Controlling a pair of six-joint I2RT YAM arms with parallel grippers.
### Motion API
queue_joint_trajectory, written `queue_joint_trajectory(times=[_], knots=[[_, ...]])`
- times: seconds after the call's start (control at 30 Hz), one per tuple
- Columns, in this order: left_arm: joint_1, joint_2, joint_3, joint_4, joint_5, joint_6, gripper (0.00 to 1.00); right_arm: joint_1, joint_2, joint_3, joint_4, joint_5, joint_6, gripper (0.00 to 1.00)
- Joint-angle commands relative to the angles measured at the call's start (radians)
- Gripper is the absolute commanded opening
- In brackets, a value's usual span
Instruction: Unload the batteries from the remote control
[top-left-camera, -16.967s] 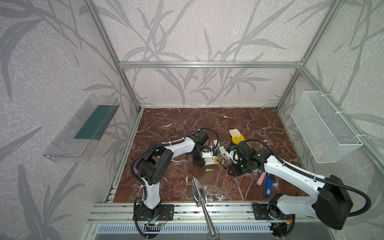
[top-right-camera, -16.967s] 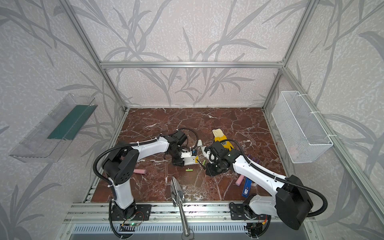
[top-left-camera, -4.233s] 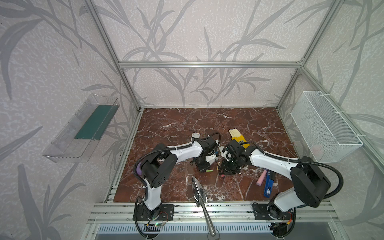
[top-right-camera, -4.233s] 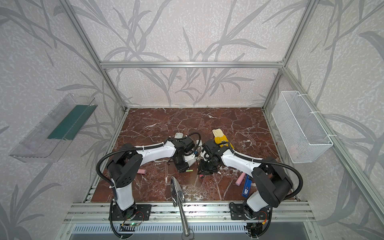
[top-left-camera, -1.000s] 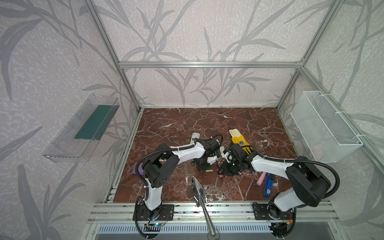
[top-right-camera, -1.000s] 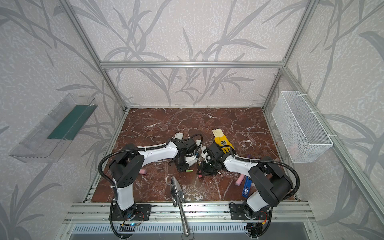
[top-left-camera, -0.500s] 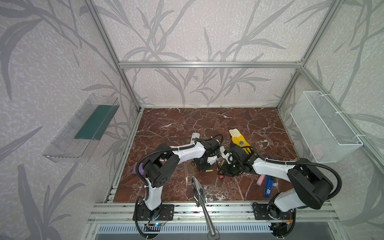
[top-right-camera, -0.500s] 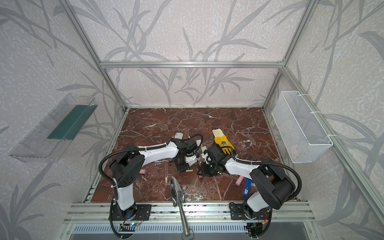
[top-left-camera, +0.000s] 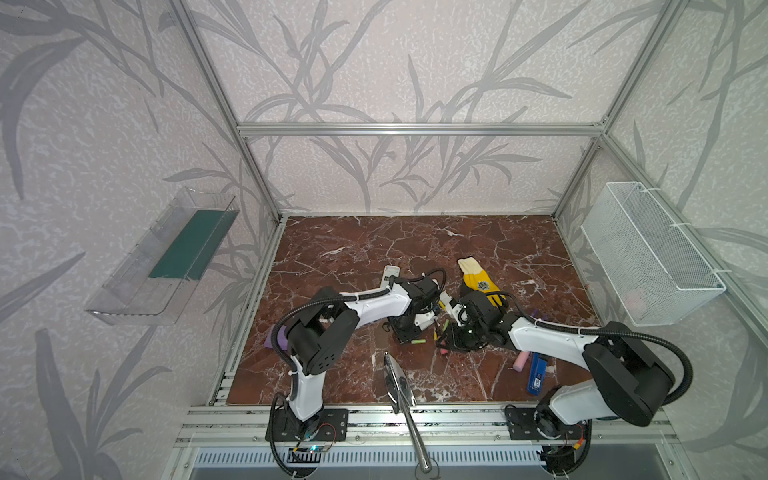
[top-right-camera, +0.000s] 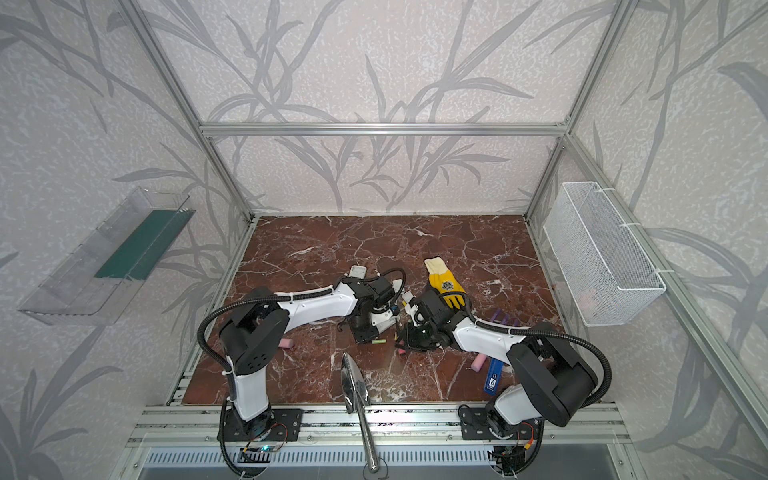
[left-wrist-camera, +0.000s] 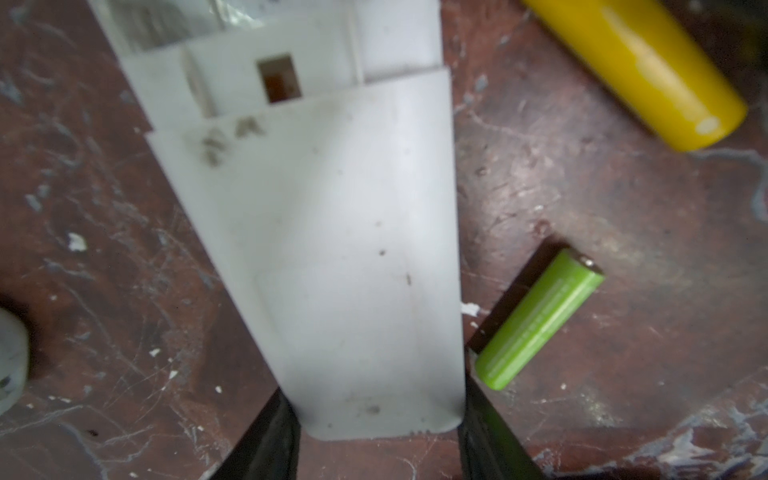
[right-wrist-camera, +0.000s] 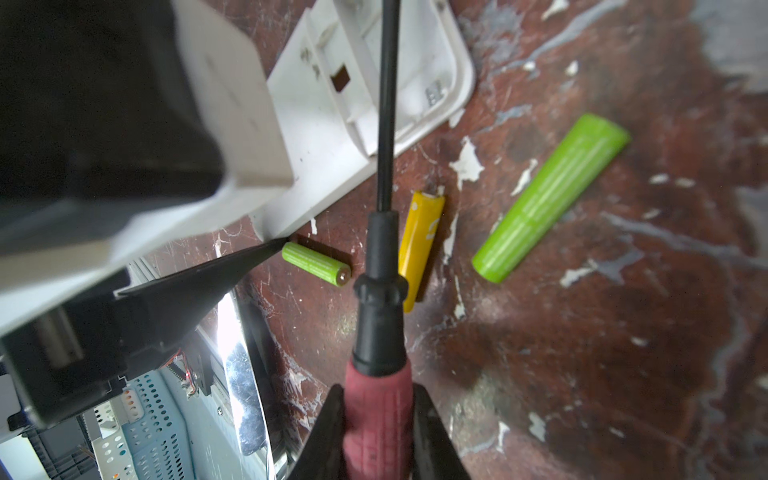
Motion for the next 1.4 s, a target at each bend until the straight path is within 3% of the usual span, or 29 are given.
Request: queue_joint_trajectory(times=[0.0,0.43,0.83,1.0,1.37], knots=[[0.006,0.096,-0.058,-0.050,-0.039,0.022,0.52,0.002,-0.030,-0.008,0.006,0.010,0.000,0.00],[0.049,0.084,-0.058,-0.016,-0.049,0.005,0.59,-0.025,-0.128,0.023,-0.158,0.077,-0.065,0.00],[0.105,0.053,-0.052,-0.027,-0.075,0.022,0.68,-0.015,-0.252,-0.007,-0.409,0.233,-0.165,0.00],[0.110,0.031,-0.042,-0.027,-0.073,0.024,0.74,-0.016,-0.311,-0.056,-0.431,0.303,-0.122,0.00],[0.111,-0.053,-0.033,0.006,-0.069,0.007,0.78,-0.015,-0.263,-0.079,-0.416,0.347,-0.117,0.00]])
